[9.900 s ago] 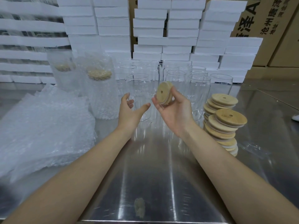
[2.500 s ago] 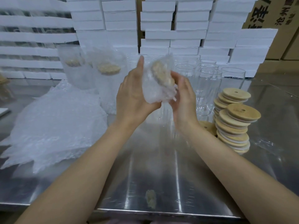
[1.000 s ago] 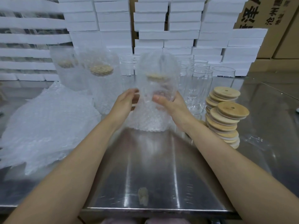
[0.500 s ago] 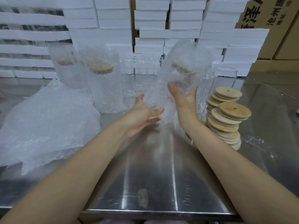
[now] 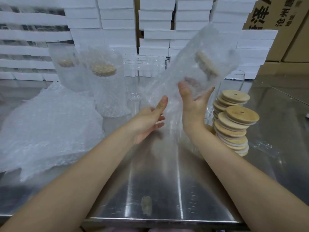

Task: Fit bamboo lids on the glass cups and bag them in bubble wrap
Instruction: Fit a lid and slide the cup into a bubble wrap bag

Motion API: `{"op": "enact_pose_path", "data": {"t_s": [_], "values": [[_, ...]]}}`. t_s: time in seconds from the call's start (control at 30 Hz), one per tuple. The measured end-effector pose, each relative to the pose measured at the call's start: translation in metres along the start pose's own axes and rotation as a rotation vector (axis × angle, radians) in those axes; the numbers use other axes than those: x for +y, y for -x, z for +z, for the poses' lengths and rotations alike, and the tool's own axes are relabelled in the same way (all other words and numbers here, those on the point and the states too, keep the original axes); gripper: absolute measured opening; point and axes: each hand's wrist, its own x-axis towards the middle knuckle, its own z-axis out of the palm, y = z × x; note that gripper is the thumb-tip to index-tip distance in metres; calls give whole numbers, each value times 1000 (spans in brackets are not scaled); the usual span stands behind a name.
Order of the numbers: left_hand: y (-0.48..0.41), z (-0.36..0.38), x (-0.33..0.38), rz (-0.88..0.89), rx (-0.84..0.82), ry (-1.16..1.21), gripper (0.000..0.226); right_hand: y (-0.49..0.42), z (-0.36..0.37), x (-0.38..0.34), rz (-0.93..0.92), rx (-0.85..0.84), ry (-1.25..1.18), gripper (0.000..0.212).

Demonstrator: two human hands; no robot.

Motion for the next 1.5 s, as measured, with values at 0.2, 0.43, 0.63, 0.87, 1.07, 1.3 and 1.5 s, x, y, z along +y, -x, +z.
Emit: {"op": "enact_pose_path", "data": {"t_s": [0.2, 0.43, 0.63, 0.87, 1.07, 1.3, 1.5], "values": [[-2, 1, -5, 191, -140, 318, 54, -4, 3, 5, 260, -132, -80, 83], [-10, -14, 5, 224, -107, 505, 56, -3, -3, 12, 314, -480, 237, 50], [-10, -22, 4, 196, -51, 536, 72, 5, 5, 12, 422, -598, 330, 22], [-9, -17, 1, 150, -71, 416, 71, 10, 11, 8, 460, -480, 242, 12], [-11, -16, 2, 109, -82, 448, 69, 7, 8, 3, 650, -597, -62, 49], [-13, -13, 1, 94, -116, 581, 73, 5, 0, 3, 510, -695, 74, 61], [-16, -9, 1, 162, -133, 644, 75, -4, -7, -13, 324, -849, 446, 74]]}}
